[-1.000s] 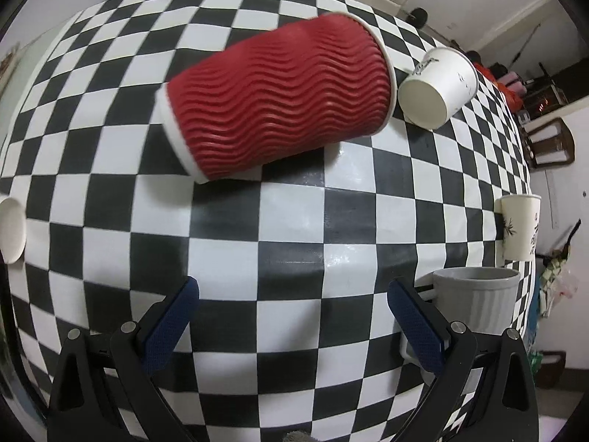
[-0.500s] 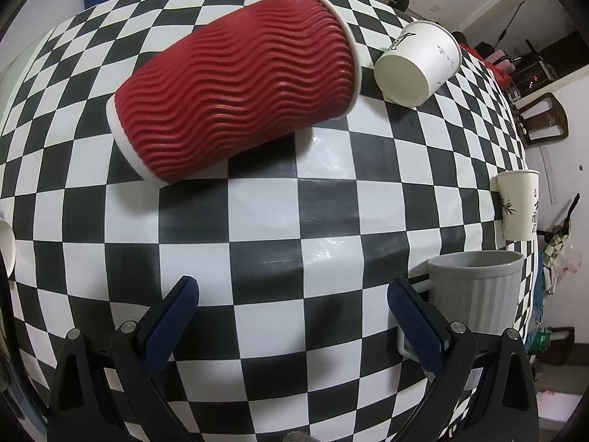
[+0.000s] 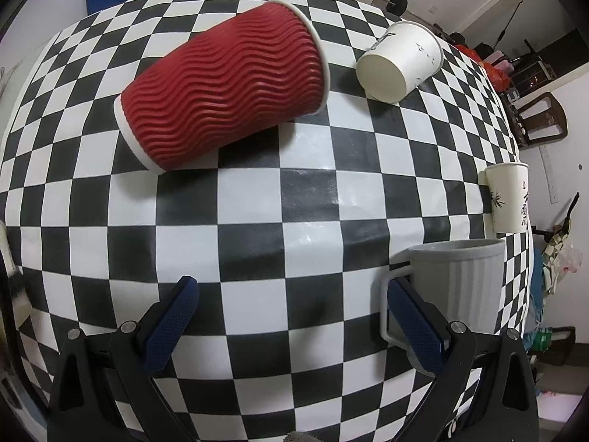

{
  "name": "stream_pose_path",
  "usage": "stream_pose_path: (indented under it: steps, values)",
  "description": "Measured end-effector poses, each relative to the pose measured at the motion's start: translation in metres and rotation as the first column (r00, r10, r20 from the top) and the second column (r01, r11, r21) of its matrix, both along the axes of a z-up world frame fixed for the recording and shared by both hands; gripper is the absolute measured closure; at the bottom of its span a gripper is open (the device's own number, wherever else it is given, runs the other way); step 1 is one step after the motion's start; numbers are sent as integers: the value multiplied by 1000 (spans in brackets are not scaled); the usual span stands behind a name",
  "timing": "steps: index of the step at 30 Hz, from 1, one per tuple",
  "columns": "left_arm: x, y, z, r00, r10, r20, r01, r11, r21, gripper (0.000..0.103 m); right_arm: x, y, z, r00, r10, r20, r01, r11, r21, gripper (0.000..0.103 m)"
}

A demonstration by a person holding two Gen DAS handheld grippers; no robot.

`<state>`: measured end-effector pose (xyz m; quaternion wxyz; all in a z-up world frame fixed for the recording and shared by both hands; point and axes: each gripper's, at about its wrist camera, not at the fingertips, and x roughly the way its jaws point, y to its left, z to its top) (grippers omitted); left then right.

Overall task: Flip cup upright
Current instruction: 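Lift the cup with the left gripper and rotate it rim-up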

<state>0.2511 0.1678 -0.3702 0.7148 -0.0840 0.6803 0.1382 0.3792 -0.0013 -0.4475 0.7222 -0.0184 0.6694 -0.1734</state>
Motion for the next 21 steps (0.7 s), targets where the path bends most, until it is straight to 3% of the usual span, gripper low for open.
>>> stream_pose_path:
  steps: [1,9,14,18,21]
  values:
    - [-5,-1,0,1000,-22,2,22,1000,1,52,-2,0,1,1000,3,-1,-3,1000,0,0]
    - [-33,-18,23,975,-200,101,201,980,-5,52,-33,-9,15,1000,11,1,-11,1000,28,0]
    - [-61,-17,46,958,-245,146,258,963,-78,52,-60,-16,27,1000,7,20,-8,998,57,0]
    - [-86,-63,77,940,-298,167,319,940,-120,52,-84,-21,34,1000,7,24,-9,997,78,0]
    - [-93,-91,82,917,-363,164,385,914,-127,52,-102,-28,39,1000,-5,26,3,996,92,0]
